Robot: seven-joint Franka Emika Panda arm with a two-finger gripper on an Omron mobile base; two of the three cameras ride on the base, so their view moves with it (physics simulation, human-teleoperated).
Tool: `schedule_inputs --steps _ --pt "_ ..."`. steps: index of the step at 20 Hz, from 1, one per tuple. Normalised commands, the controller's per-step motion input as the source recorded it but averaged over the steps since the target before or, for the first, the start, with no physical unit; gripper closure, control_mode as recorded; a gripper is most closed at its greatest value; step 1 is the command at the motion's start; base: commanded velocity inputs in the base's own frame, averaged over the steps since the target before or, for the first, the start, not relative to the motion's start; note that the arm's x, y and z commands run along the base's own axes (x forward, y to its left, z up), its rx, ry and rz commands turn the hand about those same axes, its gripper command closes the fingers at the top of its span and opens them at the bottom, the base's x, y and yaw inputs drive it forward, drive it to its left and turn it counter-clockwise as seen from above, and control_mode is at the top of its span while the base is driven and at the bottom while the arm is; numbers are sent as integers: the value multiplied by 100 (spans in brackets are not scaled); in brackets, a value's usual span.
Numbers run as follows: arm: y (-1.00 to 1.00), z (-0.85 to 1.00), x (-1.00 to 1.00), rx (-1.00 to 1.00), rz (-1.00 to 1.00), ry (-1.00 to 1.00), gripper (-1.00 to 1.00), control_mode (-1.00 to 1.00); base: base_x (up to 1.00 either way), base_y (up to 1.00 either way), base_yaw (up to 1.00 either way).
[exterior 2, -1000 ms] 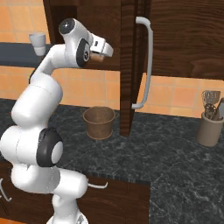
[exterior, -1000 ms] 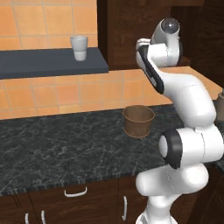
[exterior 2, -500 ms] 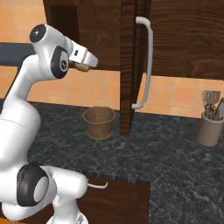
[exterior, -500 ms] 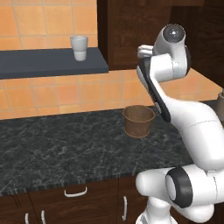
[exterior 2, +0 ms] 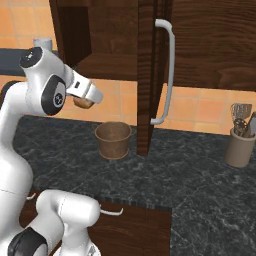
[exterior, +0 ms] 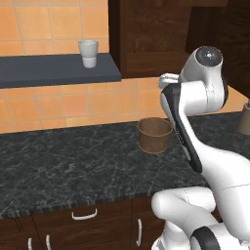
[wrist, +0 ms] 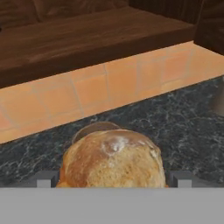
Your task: Open the cabinet, pick up the bread from the cabinet and place it in the basket. Then move the basket to the dining counter.
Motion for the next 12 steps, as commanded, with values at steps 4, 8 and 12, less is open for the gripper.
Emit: schedule_inputs --steps 4,8,12 --pt "15 -57 -2 2 6 19 100 -100 0 0 0" --pt "5 -71 0 0 5 12 100 -100 0 0 0" --pt "0 -74 13 0 0 33 100 -100 0 0 0"
